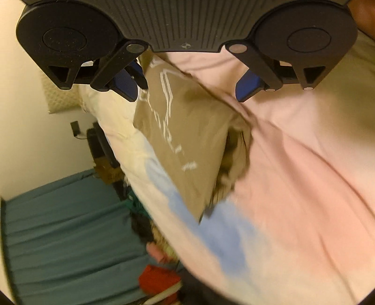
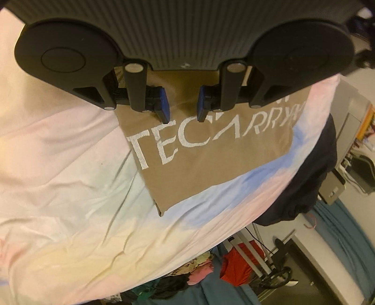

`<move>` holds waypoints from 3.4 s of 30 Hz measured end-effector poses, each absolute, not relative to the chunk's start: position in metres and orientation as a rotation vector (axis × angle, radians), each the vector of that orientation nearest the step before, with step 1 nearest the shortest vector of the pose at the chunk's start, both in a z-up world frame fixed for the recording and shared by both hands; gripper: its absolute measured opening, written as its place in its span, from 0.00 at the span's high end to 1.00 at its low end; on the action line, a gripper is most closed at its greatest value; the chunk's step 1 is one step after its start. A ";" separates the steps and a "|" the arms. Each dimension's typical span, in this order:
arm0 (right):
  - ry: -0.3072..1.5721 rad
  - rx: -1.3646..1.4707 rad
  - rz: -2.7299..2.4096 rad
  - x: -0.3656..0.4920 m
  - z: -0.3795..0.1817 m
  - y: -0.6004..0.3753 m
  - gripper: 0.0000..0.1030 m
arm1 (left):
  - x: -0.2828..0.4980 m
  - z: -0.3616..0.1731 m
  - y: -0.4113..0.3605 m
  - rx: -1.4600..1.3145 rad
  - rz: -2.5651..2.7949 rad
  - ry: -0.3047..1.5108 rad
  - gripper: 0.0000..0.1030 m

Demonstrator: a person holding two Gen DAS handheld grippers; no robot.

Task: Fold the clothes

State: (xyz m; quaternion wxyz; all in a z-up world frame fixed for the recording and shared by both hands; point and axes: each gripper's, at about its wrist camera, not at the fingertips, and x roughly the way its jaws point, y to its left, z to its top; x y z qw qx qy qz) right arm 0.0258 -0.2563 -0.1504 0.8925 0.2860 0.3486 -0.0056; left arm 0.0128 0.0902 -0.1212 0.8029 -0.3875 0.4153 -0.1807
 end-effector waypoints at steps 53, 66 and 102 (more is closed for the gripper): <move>0.450 1.095 0.109 0.011 -0.150 -0.281 0.83 | 0.078 -0.173 0.062 -1.250 -0.473 0.907 0.24; 0.652 1.275 0.078 0.011 -0.191 -0.290 0.53 | 0.072 -0.189 0.077 -1.240 -0.313 0.927 0.56; 0.374 1.119 0.049 -0.062 -0.104 -0.279 0.78 | 0.052 -0.116 0.088 -1.224 -0.378 0.880 0.69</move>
